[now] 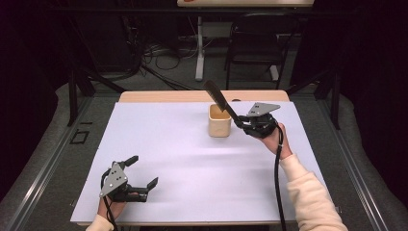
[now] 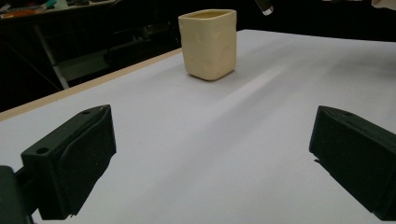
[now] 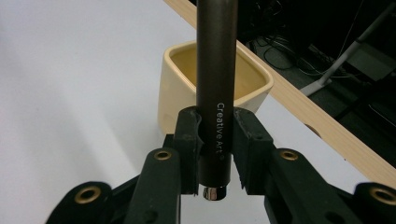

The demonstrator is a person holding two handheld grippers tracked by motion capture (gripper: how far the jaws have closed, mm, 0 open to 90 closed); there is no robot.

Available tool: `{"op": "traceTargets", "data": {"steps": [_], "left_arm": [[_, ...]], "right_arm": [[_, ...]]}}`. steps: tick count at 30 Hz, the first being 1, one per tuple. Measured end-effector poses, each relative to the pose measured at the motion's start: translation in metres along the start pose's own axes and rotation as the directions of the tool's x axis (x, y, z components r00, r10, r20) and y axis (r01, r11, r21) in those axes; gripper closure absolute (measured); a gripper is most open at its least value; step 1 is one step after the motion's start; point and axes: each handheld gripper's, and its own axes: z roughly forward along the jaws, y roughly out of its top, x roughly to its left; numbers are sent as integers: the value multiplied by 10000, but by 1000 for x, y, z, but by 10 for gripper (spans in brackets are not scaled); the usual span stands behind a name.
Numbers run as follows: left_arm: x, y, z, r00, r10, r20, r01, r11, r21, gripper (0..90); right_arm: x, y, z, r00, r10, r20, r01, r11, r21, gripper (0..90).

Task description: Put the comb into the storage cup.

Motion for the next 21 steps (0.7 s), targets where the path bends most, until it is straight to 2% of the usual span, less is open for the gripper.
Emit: {"op": "traceTargets", "data": {"steps": [21], "left_arm": [[0, 0, 0, 10000, 0, -51, 0, 10000, 6, 4]], "right_arm": [[-5, 17, 2, 9990, -283, 348, 292, 9993, -251, 728]]}}
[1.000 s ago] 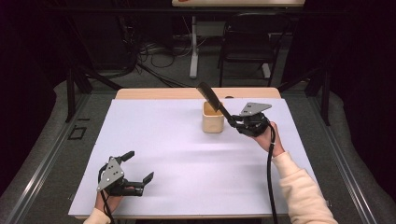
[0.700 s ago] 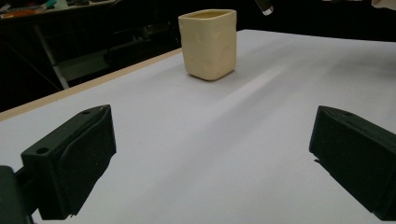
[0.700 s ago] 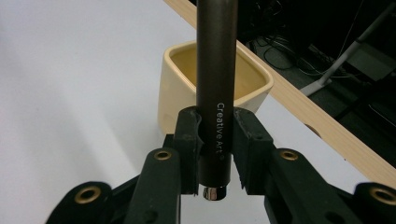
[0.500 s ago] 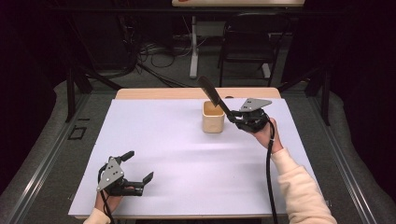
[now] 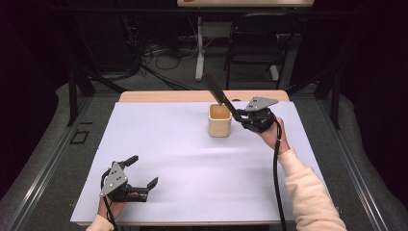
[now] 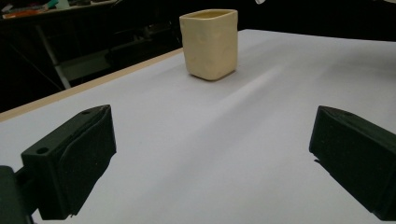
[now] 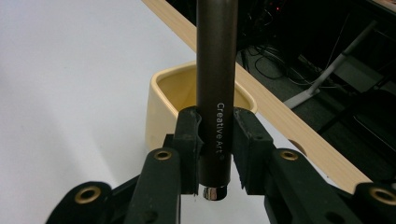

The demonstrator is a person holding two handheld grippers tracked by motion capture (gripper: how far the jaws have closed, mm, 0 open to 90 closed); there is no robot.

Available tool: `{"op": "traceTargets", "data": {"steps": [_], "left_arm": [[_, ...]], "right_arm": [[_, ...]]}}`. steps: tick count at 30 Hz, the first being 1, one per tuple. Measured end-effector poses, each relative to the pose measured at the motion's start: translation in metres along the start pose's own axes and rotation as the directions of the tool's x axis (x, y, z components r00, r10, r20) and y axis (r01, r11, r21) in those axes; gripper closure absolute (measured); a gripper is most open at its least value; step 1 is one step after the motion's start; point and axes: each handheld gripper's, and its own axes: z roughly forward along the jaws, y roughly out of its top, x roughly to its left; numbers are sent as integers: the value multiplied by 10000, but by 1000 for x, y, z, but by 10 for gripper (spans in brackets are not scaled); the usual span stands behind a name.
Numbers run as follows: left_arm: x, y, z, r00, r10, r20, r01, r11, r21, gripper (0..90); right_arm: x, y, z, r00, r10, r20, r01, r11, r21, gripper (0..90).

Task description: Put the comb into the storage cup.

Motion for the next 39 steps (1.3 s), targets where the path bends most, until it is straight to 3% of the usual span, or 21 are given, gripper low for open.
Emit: {"op": "traceTargets", "data": {"steps": [23, 39], "left_arm": [[0, 0, 0, 10000, -72, -9, 72, 10000, -41, 5], [0, 0, 0, 10000, -86, 10, 86, 9999, -51, 4]], "right_arm": [[-8, 15, 3, 9995, -64, 301, 70, 9998, -201, 728], [-10, 22, 11, 9993, 163, 347, -149, 9991, -401, 728]]}}
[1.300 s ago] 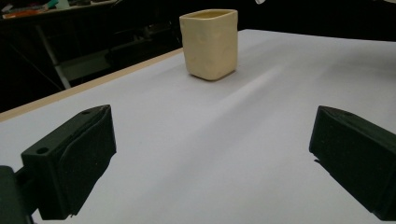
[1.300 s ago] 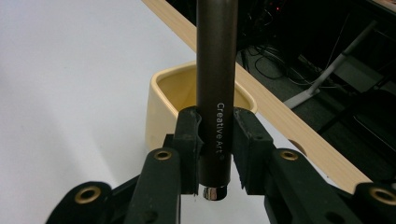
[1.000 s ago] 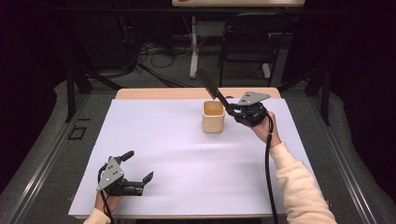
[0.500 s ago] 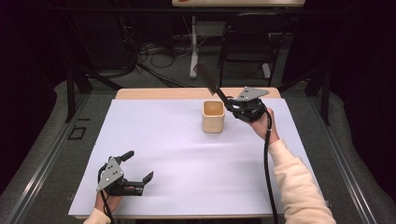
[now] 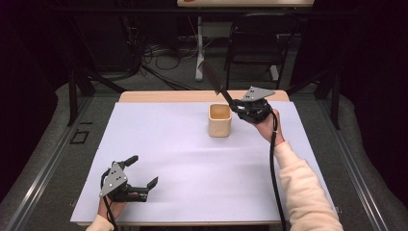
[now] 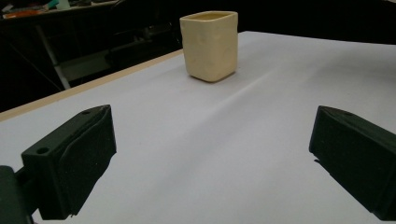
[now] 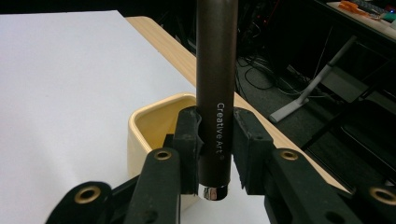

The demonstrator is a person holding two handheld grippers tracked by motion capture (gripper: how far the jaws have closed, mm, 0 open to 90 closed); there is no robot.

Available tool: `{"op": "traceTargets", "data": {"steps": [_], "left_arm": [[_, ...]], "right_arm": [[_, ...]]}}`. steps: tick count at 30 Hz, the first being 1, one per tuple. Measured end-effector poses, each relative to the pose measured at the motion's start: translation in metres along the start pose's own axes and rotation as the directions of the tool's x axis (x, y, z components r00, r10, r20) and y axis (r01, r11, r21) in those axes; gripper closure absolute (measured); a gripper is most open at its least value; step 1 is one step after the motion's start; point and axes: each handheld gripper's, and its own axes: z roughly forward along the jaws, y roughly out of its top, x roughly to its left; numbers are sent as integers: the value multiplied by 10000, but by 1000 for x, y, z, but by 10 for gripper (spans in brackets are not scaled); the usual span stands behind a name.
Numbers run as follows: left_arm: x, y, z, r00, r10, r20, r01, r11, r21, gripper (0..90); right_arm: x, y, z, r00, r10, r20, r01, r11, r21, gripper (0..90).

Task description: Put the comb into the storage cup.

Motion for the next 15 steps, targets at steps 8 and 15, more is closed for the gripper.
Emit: {"op": "traceTargets", "data": {"steps": [8, 15], "left_arm": [[0, 0, 0, 10000, -5, 7, 5, 10000, 3, 4], [0, 0, 0, 10000, -7, 5, 7, 10000, 12, 4]], "right_arm": [[0, 1, 5, 9999, 111, 12, -110, 9999, -69, 728], [0, 1, 9, 9998, 203, 25, -203, 9997, -155, 727]]}}
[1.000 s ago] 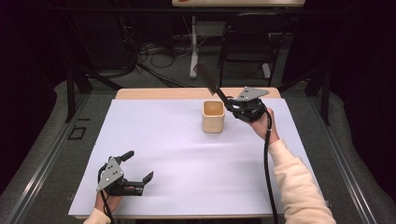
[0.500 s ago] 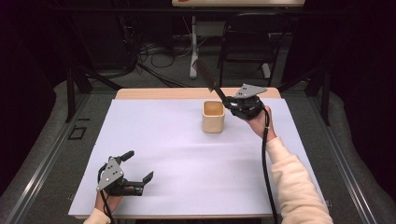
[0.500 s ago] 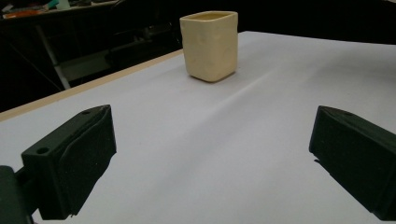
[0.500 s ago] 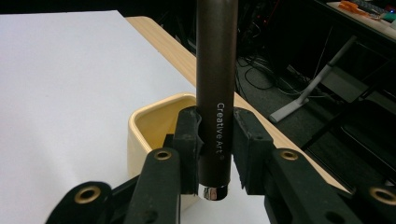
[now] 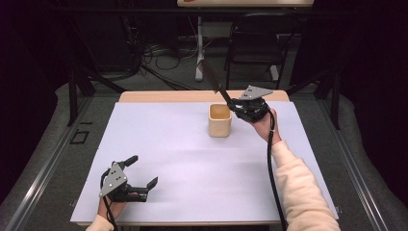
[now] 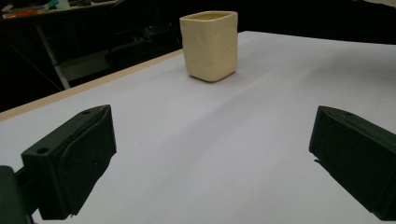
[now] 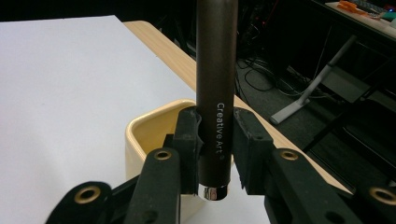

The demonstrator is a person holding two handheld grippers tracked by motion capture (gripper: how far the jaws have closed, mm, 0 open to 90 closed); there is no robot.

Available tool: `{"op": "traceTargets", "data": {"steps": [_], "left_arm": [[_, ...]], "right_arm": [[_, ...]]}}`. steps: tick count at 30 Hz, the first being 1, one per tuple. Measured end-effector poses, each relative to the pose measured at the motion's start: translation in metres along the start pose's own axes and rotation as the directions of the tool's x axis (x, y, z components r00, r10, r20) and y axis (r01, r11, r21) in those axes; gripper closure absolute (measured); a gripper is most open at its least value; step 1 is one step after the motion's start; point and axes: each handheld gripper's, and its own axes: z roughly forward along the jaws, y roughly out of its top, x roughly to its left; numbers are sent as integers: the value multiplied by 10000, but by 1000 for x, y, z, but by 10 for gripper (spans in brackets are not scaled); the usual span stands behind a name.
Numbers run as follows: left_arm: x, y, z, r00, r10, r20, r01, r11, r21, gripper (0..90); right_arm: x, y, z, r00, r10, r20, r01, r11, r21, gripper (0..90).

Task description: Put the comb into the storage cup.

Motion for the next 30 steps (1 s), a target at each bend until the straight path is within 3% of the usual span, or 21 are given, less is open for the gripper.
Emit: {"op": "traceTargets", "data": {"steps": [30], "left_arm": [[-1, 1, -1, 10000, -6, 25, 6, 10000, -56, 4]], "right_arm": [[7, -1, 22, 9984, 420, -368, -434, 9983, -378, 727]]}}
